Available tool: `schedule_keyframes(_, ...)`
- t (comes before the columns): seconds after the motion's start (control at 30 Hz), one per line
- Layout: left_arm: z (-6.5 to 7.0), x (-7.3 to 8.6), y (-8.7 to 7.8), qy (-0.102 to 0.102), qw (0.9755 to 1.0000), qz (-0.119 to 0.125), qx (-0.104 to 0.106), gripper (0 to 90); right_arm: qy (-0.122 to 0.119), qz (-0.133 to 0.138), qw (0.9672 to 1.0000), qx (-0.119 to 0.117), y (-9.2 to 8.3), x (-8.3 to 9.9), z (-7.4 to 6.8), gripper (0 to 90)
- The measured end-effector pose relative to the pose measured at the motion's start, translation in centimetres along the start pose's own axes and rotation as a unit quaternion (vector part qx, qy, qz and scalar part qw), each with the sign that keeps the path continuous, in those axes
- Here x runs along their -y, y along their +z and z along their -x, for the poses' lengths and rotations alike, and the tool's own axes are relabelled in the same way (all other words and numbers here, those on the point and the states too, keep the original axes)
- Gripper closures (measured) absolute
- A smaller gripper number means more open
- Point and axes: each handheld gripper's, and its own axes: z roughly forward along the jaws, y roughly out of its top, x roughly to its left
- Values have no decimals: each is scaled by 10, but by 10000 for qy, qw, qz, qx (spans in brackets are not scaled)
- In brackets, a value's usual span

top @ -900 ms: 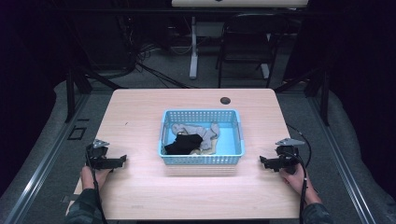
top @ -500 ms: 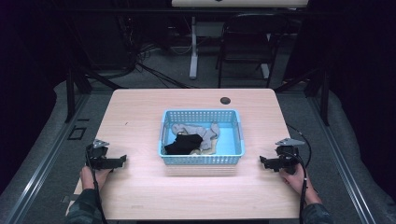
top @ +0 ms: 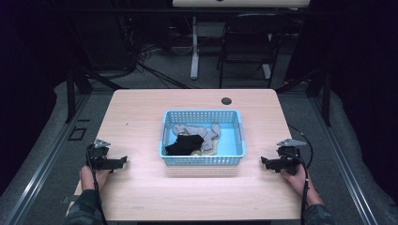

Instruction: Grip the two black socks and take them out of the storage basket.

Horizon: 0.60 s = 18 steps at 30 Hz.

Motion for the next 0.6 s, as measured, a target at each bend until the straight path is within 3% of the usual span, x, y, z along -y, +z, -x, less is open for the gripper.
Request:
schedule_keyframes(0.03, 0, -4, -3, -32, 9999, -31, 126, 0, 0, 1, 10000, 4, 0, 0, 0, 0)
schedule_keyframes(0.17, -1, -10, -10, -102, 9997, 57, 217, 0, 2, 2, 10000, 3, 0, 0, 0, 0)
schedule_keyframes(0.6, 11, -37, -39, -53, 9975, 251, 660, 0, -1, -2, 10000, -4, 0, 0, 0, 0)
